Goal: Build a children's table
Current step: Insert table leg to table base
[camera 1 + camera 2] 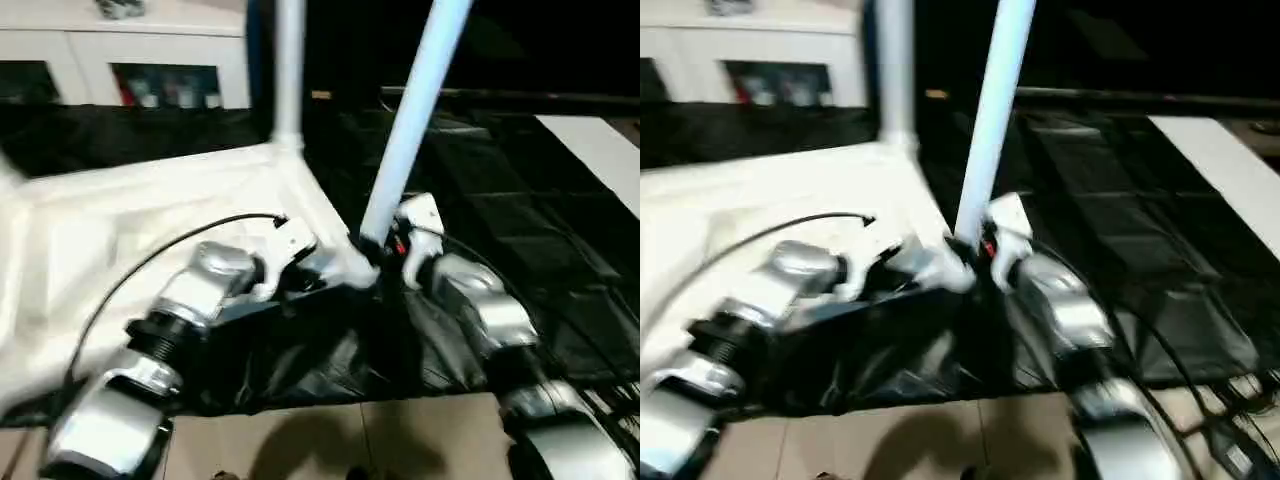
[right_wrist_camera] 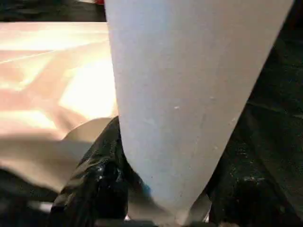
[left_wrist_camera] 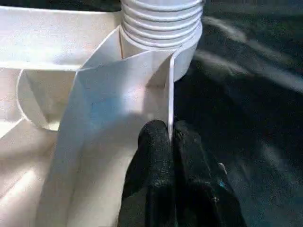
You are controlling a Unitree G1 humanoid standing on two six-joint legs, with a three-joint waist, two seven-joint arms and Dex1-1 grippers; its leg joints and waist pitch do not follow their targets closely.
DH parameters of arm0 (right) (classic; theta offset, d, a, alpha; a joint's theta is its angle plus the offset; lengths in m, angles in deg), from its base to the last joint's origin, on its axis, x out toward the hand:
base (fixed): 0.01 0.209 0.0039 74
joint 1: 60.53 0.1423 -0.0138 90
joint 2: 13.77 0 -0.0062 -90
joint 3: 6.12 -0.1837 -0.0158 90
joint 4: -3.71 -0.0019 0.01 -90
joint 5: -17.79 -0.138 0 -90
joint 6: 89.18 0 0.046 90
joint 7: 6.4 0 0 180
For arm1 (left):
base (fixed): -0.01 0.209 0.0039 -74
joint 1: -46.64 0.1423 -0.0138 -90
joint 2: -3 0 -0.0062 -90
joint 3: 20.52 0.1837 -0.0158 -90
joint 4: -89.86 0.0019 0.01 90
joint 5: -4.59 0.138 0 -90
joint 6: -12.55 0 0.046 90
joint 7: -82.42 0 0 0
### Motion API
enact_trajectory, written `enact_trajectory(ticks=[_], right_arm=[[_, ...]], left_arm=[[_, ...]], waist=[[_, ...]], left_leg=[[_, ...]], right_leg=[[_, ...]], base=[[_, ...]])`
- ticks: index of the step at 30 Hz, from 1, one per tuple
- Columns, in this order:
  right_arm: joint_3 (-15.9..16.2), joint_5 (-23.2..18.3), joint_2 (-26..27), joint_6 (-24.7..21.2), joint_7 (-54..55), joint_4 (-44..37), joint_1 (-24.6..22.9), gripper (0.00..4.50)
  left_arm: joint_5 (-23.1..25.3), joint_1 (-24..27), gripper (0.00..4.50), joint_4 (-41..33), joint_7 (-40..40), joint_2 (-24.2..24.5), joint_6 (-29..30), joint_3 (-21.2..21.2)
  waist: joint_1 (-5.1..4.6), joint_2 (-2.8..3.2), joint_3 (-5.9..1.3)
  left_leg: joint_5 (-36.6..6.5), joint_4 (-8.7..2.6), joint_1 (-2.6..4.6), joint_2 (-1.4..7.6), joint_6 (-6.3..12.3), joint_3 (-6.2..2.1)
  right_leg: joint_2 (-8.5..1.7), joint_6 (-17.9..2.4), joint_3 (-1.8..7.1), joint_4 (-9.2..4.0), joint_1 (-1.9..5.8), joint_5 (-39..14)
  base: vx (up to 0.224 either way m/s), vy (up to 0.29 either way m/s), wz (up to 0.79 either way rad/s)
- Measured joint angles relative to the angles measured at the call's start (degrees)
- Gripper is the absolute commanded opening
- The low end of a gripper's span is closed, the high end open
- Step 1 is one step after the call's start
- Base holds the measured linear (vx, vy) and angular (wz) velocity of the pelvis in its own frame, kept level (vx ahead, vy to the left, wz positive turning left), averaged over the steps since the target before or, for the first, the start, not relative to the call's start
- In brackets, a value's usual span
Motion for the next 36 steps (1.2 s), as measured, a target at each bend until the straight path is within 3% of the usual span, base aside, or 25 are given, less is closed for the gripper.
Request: enact_trajectory(ticks=[5,14,15,22,26,27,36], right_arm=[[-0.34,1.73,1.82,1.00,4.45,4.40,3.13,1.88],[-1.18,2.43,3.74,3.70,6.40,8.49,5.00,1.88],[-1.79,2.31,4.10,4.28,6.38,9.18,5.16,2.23],[-3.95,1.56,4.77,6.42,5.25,12.21,5.28,2.97],[-4.48,0.46,4.60,7.83,2.34,12.20,5.10,3.17],[-4.48,0.37,4.26,8.21,1.04,12.10,4.92,3.40],[-1.44,0.23,-1.08,9.54,-13.21,3.07,-1.60,3.61]], left_arm=[[2.23,0.43,0.00,-1.25,3.96,-1.91,1.03,-0.19],[2.62,0.68,0.00,-2.47,5.23,-1.58,2.54,-0.20],[2.96,0.85,0.00,-2.75,5.26,-1.58,2.60,-0.28],[3.17,0.96,0.00,-2.94,4.40,-1.37,1.80,-0.25],[2.93,1.07,0.00,-2.94,2.77,-0.44,-0.04,-0.13],[2.88,1.10,0.00,-2.94,2.19,-0.06,-0.60,-0.07],[2.70,1.91,0.00,-2.92,-4.74,3.73,-7.34,0.98]], waist=[[0.09,-0.41,-0.27],[-0.15,-0.50,-0.33],[-0.19,-0.52,-0.33],[-0.01,-0.52,-0.28],[0.03,-0.50,-0.27],[0.07,-0.49,-0.26],[1.83,-0.30,-0.13]], left_leg=[[-0.01,-0.15,0.16,0.06,-0.02,-0.07],[-0.01,-0.32,0.20,0.08,-0.04,-0.08],[-0.01,-0.31,0.28,0.08,-0.05,-0.08],[-0.04,-0.37,0.35,0.06,-0.08,-0.07],[-0.04,-0.38,0.02,0.07,-0.09,-0.07],[-0.04,-0.40,-0.03,0.07,-0.09,-0.07],[-0.03,-0.70,-0.16,0.16,-0.12,-0.04]], right_leg=[[0.06,-0.17,-0.02,0.50,-0.12,0.19],[0.11,-0.17,-0.03,0.48,-0.16,0.21],[0.11,-0.17,-0.03,0.47,-0.17,0.21],[0.11,-0.18,-0.01,0.46,-0.22,0.21],[0.11,-0.31,-0.01,0.47,-0.49,0.58],[0.11,-0.31,-0.01,0.48,-0.55,0.69],[0.22,-0.43,0.00,0.47,-0.71,1.01]], base=[[0.000,0.000,0.00],[0.000,0.000,0.00],[0.000,0.000,0.00],[0.000,0.000,0.00],[0.000,0.000,0.00],[0.000,0.000,0.00],[0.000,0.000,0.00]])
